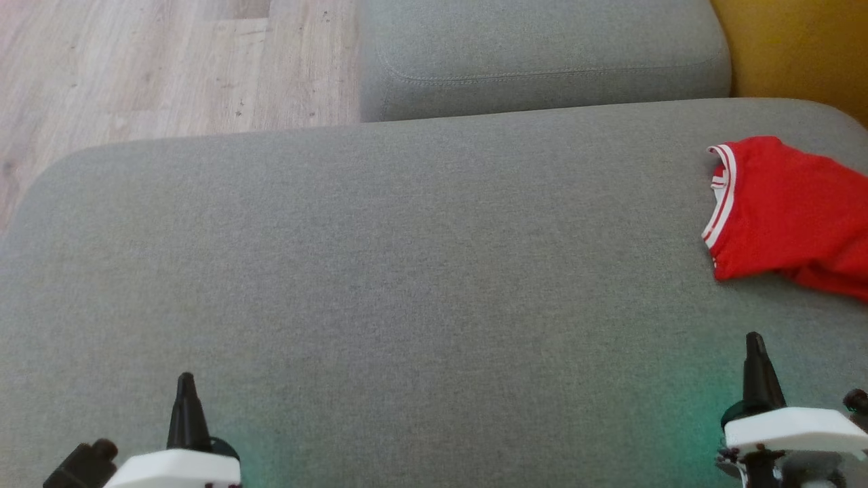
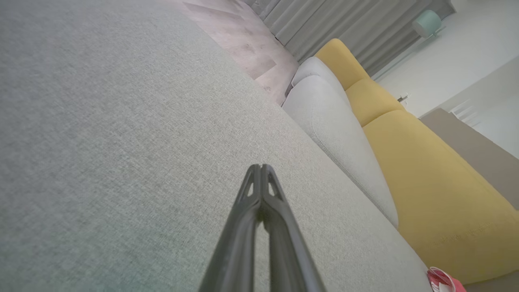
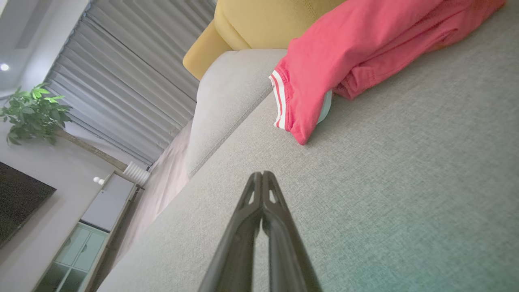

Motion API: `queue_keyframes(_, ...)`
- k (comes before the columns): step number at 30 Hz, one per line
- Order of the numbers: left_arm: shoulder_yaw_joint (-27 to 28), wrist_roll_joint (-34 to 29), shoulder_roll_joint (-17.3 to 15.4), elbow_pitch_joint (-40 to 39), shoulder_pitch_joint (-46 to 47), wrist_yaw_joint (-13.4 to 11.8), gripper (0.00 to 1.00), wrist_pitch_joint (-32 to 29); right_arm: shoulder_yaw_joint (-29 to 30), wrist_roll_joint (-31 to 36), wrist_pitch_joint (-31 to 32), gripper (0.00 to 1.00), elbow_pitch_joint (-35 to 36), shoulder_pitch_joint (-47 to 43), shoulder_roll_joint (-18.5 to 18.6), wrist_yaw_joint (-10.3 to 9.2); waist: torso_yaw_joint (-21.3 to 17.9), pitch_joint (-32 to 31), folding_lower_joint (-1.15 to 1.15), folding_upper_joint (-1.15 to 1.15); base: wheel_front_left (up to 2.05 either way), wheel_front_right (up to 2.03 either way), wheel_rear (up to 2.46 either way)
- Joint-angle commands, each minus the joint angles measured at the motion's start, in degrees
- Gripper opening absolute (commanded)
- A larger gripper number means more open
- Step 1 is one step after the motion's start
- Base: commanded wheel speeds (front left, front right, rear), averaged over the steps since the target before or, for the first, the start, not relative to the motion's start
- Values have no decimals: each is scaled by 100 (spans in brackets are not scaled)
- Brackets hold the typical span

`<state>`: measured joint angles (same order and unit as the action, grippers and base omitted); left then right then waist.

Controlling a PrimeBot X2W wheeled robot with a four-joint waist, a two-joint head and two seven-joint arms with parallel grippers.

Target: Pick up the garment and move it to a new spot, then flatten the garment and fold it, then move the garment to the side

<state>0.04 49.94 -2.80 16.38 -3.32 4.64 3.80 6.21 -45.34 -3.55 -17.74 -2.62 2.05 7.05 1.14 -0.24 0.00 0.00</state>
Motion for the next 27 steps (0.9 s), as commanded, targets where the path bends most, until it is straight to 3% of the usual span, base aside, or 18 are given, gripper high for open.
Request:
queue_keyframes(1,158,203,-10,-196,343,48,0,-45,-35,-235,47,0,211,297,47,23,-3,1,0,0,0,0,0)
queue_keyframes(27,364,1883,-9,-211,597,147,0,-457,-7,-2094,448,0,278,541,62,32,-50,18,0,0,0,0,0)
